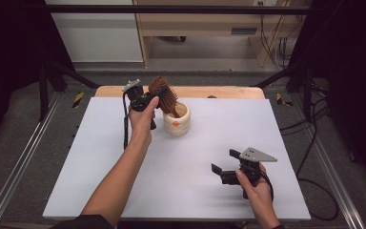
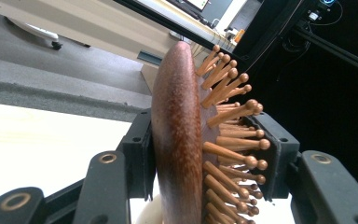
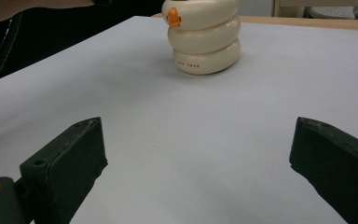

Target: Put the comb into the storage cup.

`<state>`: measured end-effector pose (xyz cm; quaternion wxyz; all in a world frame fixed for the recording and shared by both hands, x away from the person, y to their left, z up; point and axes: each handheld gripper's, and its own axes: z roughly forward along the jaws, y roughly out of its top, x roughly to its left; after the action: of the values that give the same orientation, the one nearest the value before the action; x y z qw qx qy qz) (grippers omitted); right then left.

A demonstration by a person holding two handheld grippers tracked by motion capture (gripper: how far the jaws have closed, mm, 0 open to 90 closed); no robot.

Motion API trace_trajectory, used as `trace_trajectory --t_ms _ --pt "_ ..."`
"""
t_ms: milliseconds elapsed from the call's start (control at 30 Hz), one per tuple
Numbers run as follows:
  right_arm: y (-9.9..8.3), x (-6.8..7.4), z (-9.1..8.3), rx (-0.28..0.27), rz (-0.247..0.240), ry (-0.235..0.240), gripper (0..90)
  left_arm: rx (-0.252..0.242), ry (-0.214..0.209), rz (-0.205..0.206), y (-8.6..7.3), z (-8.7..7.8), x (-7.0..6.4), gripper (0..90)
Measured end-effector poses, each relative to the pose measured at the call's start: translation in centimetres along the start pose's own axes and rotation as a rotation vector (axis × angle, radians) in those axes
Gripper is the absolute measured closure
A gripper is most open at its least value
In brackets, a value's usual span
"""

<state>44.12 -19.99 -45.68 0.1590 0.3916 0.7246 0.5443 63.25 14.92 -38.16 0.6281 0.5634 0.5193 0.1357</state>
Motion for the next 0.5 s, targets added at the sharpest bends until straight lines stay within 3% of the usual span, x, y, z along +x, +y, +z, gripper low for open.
trace_trajectory --t_ms 500 --pt "-0.02 -0.04 0.02 0.001 0.001 0.0 3.9 -0.001 0.005 0.012 -0.05 0.08 0.01 45.9"
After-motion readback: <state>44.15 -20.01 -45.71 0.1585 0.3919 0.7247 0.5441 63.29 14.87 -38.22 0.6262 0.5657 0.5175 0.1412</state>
